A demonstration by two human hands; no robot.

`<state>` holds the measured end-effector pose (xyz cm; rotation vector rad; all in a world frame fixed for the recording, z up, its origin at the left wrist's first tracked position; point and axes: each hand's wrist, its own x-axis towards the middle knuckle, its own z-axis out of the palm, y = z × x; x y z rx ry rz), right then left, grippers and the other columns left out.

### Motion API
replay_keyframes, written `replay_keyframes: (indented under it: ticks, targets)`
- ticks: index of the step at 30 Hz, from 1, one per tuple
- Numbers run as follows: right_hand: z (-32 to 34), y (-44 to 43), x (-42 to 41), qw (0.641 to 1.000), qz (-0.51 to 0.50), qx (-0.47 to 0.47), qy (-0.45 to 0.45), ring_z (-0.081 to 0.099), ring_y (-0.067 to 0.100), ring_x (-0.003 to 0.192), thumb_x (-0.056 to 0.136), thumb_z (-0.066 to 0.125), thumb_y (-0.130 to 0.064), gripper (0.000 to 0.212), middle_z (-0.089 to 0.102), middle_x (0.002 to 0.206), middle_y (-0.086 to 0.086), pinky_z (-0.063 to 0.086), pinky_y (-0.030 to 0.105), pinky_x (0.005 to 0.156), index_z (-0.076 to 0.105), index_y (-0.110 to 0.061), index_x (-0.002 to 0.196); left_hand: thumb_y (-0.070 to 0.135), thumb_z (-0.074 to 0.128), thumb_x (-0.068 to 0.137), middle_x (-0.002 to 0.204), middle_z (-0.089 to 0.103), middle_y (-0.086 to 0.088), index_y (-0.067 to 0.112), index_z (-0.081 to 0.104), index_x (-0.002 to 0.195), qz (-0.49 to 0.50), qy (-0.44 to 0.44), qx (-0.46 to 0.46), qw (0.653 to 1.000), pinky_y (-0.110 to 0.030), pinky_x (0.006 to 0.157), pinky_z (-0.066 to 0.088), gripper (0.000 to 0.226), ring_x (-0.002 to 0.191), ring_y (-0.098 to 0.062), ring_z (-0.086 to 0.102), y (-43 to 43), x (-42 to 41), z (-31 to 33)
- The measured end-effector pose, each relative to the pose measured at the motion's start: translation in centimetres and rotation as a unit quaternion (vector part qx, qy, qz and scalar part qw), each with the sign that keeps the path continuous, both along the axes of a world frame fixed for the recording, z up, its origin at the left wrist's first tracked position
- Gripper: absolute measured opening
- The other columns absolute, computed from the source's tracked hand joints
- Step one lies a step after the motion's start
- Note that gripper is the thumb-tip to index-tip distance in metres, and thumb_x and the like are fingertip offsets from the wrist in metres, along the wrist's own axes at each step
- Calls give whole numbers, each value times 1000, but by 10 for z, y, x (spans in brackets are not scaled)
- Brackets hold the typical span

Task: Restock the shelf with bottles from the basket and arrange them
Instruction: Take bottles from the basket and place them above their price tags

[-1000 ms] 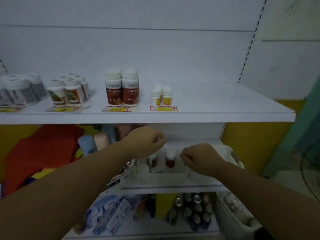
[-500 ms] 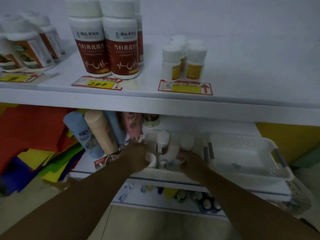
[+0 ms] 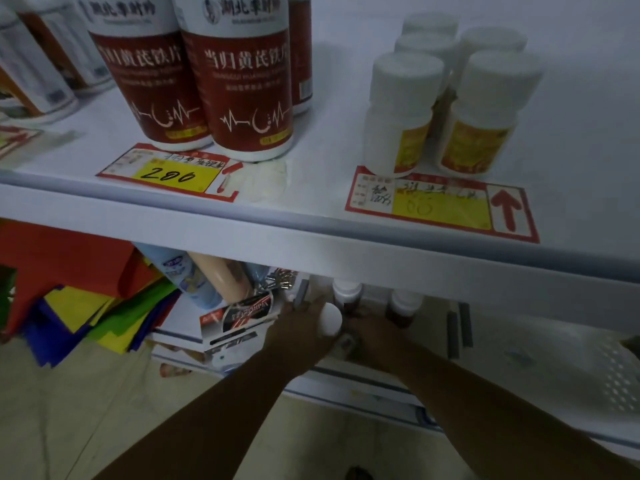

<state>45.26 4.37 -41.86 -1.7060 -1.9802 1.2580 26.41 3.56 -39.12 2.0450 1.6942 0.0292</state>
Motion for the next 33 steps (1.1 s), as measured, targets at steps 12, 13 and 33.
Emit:
replay_keyframes:
  ticks: [12,13,33]
  targets:
    - [94,-46,4,977,-196,-19,76,56,0,75,74,79,-24,22,64,88,-5,43,15,73,66,-17,90,29,80,67,117,59,7,23,55,117,67,-309,20,948,-28,94,43,56,111,-12,53,12,-7,75]
    - [104,-61,4,955,-247,-36,163,61,2,75,76,76,-17,16,66,90,-1,48,21,73,67,-14,89,29,81,67,114,60,6,20,56,116,70,-312,-10,947,-24,87,43,56,107,-12,54,7,-7,91]
    - [263,-182,-38,803,-259,94,528,71,25,80,50,87,-44,64,73,98,14,57,30,60,69,-30,111,32,56,65,79,77,-3,24,68,88,44,-692,-185,696,-40,62,57,27,71,-19,74,-109,-4,254]
